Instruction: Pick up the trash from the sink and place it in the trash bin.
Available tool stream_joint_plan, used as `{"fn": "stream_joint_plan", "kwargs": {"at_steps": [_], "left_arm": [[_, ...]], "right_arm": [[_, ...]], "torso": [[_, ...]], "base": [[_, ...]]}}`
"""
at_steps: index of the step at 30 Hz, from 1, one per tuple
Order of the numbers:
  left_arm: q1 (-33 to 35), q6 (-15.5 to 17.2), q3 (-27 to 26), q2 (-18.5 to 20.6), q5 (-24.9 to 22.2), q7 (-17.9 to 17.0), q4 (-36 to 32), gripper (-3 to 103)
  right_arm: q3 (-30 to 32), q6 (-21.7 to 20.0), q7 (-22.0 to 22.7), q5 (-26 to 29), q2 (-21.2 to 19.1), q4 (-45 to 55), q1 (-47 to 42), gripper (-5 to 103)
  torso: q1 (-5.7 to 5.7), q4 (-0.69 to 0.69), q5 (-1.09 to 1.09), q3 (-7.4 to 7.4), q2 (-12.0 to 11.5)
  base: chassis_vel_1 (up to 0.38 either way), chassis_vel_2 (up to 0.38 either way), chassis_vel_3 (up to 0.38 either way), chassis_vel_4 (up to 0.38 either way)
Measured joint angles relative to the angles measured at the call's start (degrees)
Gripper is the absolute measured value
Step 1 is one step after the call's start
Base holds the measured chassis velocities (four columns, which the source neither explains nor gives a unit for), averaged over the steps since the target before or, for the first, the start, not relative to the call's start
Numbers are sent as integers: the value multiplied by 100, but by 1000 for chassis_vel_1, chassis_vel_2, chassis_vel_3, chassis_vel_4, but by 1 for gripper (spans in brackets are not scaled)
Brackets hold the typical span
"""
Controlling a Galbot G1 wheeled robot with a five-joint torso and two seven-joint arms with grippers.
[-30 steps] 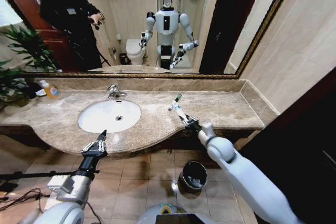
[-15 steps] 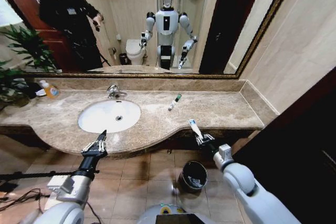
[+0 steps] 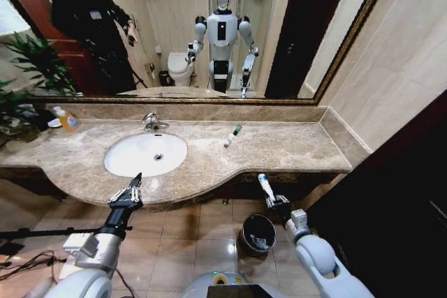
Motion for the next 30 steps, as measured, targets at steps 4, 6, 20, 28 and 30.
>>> {"fn": "stream_joint_plan", "kwargs": {"at_steps": [4, 6, 20, 28, 30], "left_arm": [[0, 0, 0, 0, 0, 0, 0, 0], [0, 0, 0, 0, 0, 0, 0, 0], [0, 0, 0, 0, 0, 0, 0, 0], [0, 0, 0, 0, 0, 0, 0, 0], [0, 0, 0, 0, 0, 0, 0, 0]], "right_arm": [[-19, 193, -30, -192, 266, -630, 48, 25], [-9, 281, -63, -273, 336, -821, 60, 25], [-190, 1129, 4, -502, 630, -2737, 434, 25], [-225, 1396, -39, -608, 927, -3697, 890, 25], [-236, 1418, -40, -610, 946, -3788, 941, 25]], "torso": [[0, 0, 0, 0, 0], [0, 0, 0, 0, 0], [0, 0, -1, 0, -1], [0, 0, -1, 0, -1], [0, 0, -1, 0, -1]], "base": [[0, 0, 0, 0], [0, 0, 0, 0], [0, 0, 0, 0], [0, 0, 0, 0], [0, 0, 0, 0]]}}
